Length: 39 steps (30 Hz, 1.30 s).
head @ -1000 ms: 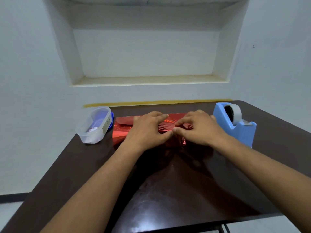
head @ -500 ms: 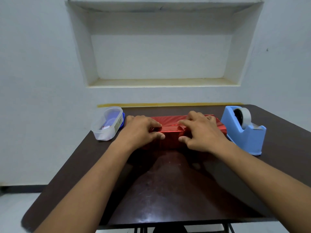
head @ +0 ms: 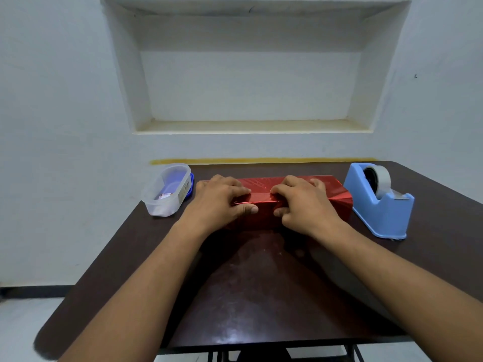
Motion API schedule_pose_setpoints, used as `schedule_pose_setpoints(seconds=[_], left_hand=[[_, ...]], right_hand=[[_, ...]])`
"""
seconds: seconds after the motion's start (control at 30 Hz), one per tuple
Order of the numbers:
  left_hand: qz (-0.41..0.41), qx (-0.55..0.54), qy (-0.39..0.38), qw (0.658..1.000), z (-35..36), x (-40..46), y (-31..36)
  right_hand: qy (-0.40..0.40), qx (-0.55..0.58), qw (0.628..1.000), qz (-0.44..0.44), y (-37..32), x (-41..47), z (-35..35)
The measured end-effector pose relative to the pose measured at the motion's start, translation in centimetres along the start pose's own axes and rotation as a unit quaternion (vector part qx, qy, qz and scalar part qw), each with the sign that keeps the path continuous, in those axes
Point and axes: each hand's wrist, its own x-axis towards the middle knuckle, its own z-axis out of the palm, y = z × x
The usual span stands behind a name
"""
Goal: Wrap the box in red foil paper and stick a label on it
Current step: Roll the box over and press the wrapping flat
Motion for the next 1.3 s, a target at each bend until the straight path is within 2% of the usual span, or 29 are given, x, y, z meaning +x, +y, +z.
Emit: schedule_pose_setpoints(seconds=[0.27,0.37,0.47,0.57,0.7,0.83,0.97,1.03,1.1,1.17,1.23,1.3], left_hand=[[-0.003,-0.018,0.020,1.000,0.1,0.0,-0.5],[-0.007,-0.028,0.019,0.999,0.4,0.3,-0.6],[-0.016,-0.035,0.017,0.999,0.7,0.6,-0.6],[-0.024,-0.041,0.021,0.999,0.7,0.9,-0.6],[-0.030,-0.046,0.028,0.998,0.9,0.9,-0.7],[-0.028,-0.047,0.035,0.998,1.0,0.8,-0.7],[-0.031,-0.059,0.023,0.998,1.0,0.8,-0.8],[-0.032,-0.061,0.025,0.997,1.1,0.8,-0.9],[-0.030,-0.060,0.029,0.997,1.1,0.8,-0.9],[-0.030,-0.059,0.027,0.997,1.2,0.8,-0.9],[-0.030,-0.070,0.024,0.997,1.3,0.8,-1.1],[-0.031,-0.079,0.022,0.996,1.3,0.9,-1.1]], right_hand=[[0.010,0.015,1.000,0.020,0.1,-0.3,0.4],[0.058,0.089,0.994,0.015,0.4,-1.2,0.8],[0.141,0.173,0.974,0.028,1.0,-2.3,0.0],[0.209,0.227,0.947,0.090,2.2,-3.1,-1.9],[0.239,0.273,0.906,0.217,4.5,-3.8,-4.2],[0.217,0.245,0.899,0.292,6.7,-4.6,-5.5],[0.173,0.073,0.916,0.355,9.3,-5.2,-6.8],[0.111,0.029,0.907,0.406,10.7,-4.8,-7.5],[0.039,0.102,0.874,0.473,11.9,-4.1,-8.2],[-0.013,0.290,0.797,0.530,12.7,-3.5,-8.8],[-0.044,0.403,0.722,0.560,13.6,-3.3,-9.0],[-0.056,0.433,0.697,0.569,14.6,-3.2,-8.9]])
